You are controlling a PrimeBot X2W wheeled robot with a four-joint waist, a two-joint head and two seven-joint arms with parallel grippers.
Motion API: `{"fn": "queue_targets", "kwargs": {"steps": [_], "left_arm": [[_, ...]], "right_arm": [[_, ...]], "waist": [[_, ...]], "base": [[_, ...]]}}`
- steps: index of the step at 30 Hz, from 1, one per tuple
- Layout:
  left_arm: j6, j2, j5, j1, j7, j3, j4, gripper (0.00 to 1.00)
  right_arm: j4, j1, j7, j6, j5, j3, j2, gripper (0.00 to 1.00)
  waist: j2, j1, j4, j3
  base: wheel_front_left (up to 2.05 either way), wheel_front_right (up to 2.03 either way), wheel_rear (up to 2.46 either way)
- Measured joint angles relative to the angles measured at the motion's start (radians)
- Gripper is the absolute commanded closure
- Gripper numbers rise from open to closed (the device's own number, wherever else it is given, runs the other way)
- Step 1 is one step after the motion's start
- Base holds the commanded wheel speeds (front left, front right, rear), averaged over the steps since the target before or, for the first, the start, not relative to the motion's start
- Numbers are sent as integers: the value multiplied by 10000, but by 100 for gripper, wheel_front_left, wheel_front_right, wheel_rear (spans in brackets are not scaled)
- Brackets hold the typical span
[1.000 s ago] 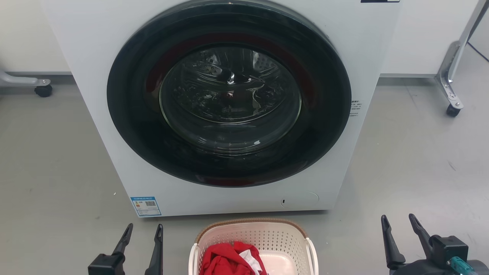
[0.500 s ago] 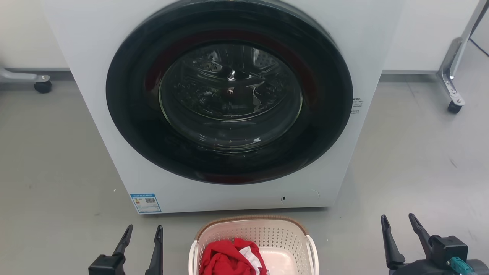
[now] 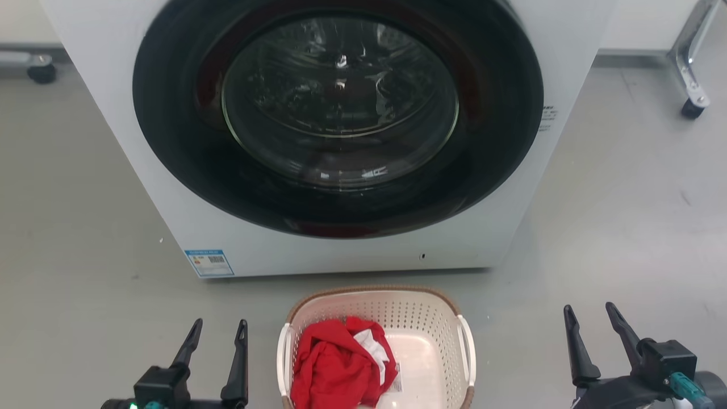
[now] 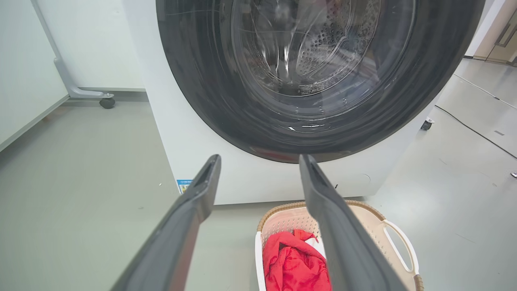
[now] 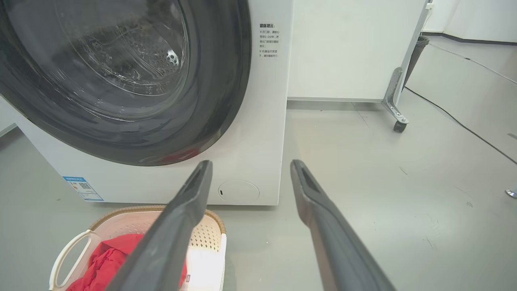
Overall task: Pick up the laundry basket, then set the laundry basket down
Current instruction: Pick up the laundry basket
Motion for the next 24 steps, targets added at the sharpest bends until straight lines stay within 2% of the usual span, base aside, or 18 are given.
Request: {"fn": "queue_targets", "kwargs": {"steps": [24], "left_arm": [[-244,-385,-13,-2146,288,-100,130,0]], "right_arm": [[-263,-1756,-2,-46,-178,-54,347,0]], "waist": [[1,2,180,3341]], "base": [[0,0,0]]}}
